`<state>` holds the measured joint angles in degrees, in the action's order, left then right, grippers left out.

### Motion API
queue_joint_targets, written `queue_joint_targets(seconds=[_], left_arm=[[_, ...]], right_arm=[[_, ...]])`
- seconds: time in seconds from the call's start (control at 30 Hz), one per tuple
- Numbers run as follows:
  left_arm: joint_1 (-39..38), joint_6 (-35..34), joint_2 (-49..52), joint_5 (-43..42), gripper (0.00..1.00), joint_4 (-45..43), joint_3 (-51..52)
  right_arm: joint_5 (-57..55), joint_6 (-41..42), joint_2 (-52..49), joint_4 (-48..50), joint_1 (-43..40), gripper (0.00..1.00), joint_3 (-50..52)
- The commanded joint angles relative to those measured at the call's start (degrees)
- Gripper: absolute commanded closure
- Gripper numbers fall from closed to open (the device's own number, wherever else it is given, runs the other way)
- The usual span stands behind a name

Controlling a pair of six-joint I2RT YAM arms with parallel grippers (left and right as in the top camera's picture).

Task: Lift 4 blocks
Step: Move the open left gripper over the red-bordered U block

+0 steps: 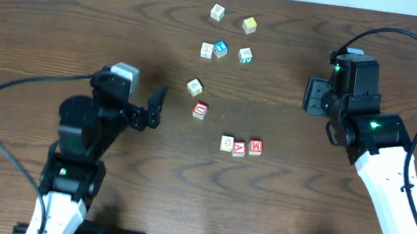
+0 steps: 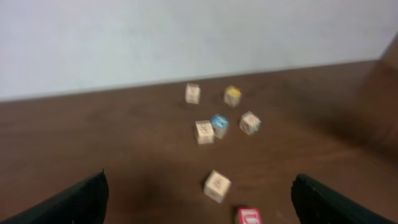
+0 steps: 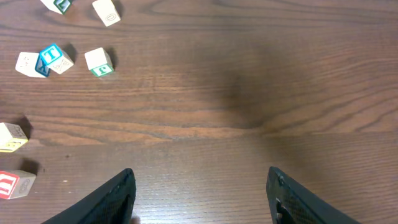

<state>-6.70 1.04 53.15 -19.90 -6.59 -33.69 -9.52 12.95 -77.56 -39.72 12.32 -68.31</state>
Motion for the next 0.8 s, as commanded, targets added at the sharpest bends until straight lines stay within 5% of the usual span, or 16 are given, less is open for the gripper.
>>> queue_joint_targets(seconds=[0.0, 0.4, 0.53, 0.67, 0.77], left_arm=[[-2.3, -2.4, 8.0, -3.0, 0.06, 3.6, -6.8], [-11.3, -6.6, 23.4, -4.8, 0.06, 13.2, -13.6], [-11.3, -0.5, 25.1, -4.7, 0.06, 13.0, -13.6], [-11.3, -0.3, 27.3, -2.2, 0.26, 13.4, -13.6], [-11.3, -0.9, 29.5, -1.3, 0.53, 13.4, -13.6]], right_arm=[[0.0, -0.5, 0.3, -0.1, -1.9, 0.35, -0.9], [9.9, -3.4, -0.8, -0.4, -7.8, 0.34, -0.8], [11.5, -3.4, -3.6, -0.4, -7.4, 0.36, 0.0], [13.0, -2.7, -7.8, -0.3, -6.2, 0.41, 0.1], [13.0, -2.7, -9.9, -0.3, -6.1, 0.47, 0.1]])
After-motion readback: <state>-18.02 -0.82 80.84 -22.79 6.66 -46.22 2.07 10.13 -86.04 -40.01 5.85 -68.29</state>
